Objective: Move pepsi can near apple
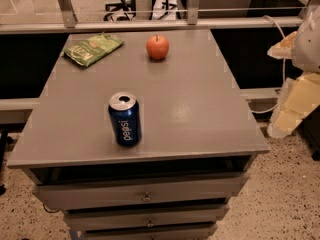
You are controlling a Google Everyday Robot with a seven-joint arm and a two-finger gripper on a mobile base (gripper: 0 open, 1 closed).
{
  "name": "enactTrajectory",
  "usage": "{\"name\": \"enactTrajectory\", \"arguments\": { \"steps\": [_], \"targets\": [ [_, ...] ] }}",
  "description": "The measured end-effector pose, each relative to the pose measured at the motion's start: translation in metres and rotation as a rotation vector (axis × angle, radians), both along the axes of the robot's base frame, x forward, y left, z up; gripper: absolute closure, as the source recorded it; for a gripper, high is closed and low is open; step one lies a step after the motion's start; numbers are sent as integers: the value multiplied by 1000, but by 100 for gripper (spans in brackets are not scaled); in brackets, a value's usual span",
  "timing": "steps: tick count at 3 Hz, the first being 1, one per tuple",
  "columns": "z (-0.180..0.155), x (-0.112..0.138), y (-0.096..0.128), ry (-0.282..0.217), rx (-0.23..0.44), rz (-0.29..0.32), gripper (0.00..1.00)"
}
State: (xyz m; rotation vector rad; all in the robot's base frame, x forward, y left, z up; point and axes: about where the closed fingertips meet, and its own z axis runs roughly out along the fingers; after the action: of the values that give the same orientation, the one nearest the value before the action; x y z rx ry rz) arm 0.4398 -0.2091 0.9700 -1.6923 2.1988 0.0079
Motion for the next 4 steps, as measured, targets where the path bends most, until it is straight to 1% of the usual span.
{"name": "enactTrajectory", "arguments": {
  "steps": [1, 2, 3, 4],
  "targets": [
    [-19, 4, 38, -3, 197, 42, 0],
    [-26, 7, 104, -24, 399, 118, 0],
    [-23, -2, 170, -22, 568, 180, 0],
    [-14, -6, 184, -22, 608, 190, 0]
  ]
}}
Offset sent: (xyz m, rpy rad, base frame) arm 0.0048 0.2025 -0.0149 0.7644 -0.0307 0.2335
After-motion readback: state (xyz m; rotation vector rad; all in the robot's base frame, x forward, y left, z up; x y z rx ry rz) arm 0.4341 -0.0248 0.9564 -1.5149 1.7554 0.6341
